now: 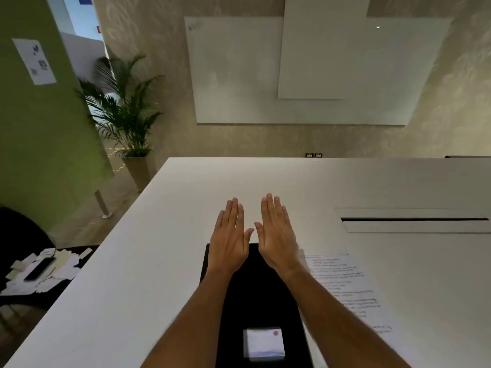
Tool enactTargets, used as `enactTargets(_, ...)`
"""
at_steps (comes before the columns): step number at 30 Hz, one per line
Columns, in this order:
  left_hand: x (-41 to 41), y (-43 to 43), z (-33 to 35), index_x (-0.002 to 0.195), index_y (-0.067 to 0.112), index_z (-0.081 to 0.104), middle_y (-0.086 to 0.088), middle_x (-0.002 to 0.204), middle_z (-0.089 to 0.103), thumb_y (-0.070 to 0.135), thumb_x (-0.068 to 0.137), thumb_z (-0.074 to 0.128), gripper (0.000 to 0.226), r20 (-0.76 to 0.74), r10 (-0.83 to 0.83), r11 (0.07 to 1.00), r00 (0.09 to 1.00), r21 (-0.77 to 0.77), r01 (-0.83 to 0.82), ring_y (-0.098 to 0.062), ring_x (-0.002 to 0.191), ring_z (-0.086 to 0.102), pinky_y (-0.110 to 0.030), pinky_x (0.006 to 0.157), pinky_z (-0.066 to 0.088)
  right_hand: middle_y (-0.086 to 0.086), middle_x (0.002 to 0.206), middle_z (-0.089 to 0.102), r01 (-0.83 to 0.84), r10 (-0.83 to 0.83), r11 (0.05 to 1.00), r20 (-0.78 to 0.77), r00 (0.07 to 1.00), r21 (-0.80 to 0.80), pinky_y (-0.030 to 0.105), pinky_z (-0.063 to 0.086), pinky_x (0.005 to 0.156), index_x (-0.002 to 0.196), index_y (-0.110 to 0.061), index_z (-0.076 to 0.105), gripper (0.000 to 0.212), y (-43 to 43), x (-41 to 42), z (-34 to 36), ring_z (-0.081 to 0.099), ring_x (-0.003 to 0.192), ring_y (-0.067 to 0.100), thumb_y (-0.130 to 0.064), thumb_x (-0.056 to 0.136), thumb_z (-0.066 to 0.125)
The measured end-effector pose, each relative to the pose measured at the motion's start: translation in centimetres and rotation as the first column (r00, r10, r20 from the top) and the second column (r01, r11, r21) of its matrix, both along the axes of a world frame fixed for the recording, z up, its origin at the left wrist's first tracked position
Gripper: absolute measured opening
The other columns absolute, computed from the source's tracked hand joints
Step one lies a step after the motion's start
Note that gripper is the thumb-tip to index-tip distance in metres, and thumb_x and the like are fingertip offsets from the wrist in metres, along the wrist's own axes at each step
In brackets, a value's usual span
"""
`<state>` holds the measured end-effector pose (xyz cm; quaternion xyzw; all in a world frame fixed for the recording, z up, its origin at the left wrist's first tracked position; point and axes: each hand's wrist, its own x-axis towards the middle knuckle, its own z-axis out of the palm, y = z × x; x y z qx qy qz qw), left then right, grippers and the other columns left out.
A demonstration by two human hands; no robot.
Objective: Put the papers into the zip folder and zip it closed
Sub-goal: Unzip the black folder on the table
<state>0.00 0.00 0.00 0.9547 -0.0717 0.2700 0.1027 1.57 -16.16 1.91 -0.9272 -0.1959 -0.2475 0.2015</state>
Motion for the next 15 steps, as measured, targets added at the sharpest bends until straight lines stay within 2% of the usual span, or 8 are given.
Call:
enactTargets(2,-0.9,0.3,-0.8,0.171,0.008,0.01,-0.008,0.181,-0.004,0.049,0.115,0.014,0.069,-0.052,0.006,1.0,0.999,-0.015,-0.007,-0.02,0.167,-0.009,-0.043,0.137,0.006,0.001,0.183,-0.007,-0.004,0.003,1.0,-0.055,0.998,-0.013,0.043,0.004,0.138,0.175,-0.017,0.003,0.073,0.2,-0.9,-0.8,-0.011,0.169,0.019,-0.055,0.112,0.006)
enactTargets(5,-2.5,0.4,-3.2,0.17,0.006,0.016,-0.01,0.18,0.003,0.051,0.113,0.005,0.074,-0.091,0.011,0.999,0.996,-0.043,-0.015,-0.021,0.168,-0.002,-0.045,0.136,0.012,0.004,0.183,-0.003,0.005,-0.01,0.998,-0.079,0.997,-0.057,0.045,0.008,0.138,0.175,-0.013,0.005,0.067,0.3,-2.2,-3.4,-0.009,0.169,0.02,-0.042,0.117,0.022)
enactTargets(7,-3.3,0.6,-4.4,0.17,0.006,0.017,-0.01,0.18,0.004,0.052,0.113,0.007,0.074,-0.126,0.022,0.998,0.992,-0.049,-0.028,-0.021,0.168,-0.002,-0.043,0.136,0.011,0.006,0.183,0.0,-0.002,-0.006,0.997,-0.094,0.996,-0.083,0.045,0.011,0.138,0.174,-0.011,0.007,0.066,0.2,-2.9,-4.8,-0.007,0.17,0.021,-0.038,0.117,0.026)
enactTargets(10,-4.2,1.2,-6.3,0.17,0.007,0.016,-0.008,0.181,0.002,0.052,0.114,0.014,0.072,-0.165,0.05,0.998,0.985,-0.018,-0.054,-0.02,0.168,-0.003,-0.042,0.136,0.009,0.008,0.183,0.011,-0.009,0.003,0.997,-0.082,0.997,-0.076,0.048,0.019,0.136,0.173,-0.008,0.016,0.064,0.3,-3.4,-6.9,0.003,0.17,0.023,-0.038,0.116,0.024)
enactTargets(15,-4.4,1.6,-7.4,0.169,0.005,0.023,-0.011,0.179,0.015,0.053,0.114,0.01,0.075,-0.219,0.07,0.996,0.973,-0.036,-0.079,-0.024,0.167,0.008,-0.045,0.135,0.019,0.012,0.179,0.026,-0.007,0.006,1.0,-0.082,0.997,-0.005,0.052,0.028,0.133,0.17,-0.005,0.029,0.062,0.3,-4.1,-9.7,0.018,0.168,0.027,-0.034,0.116,0.036)
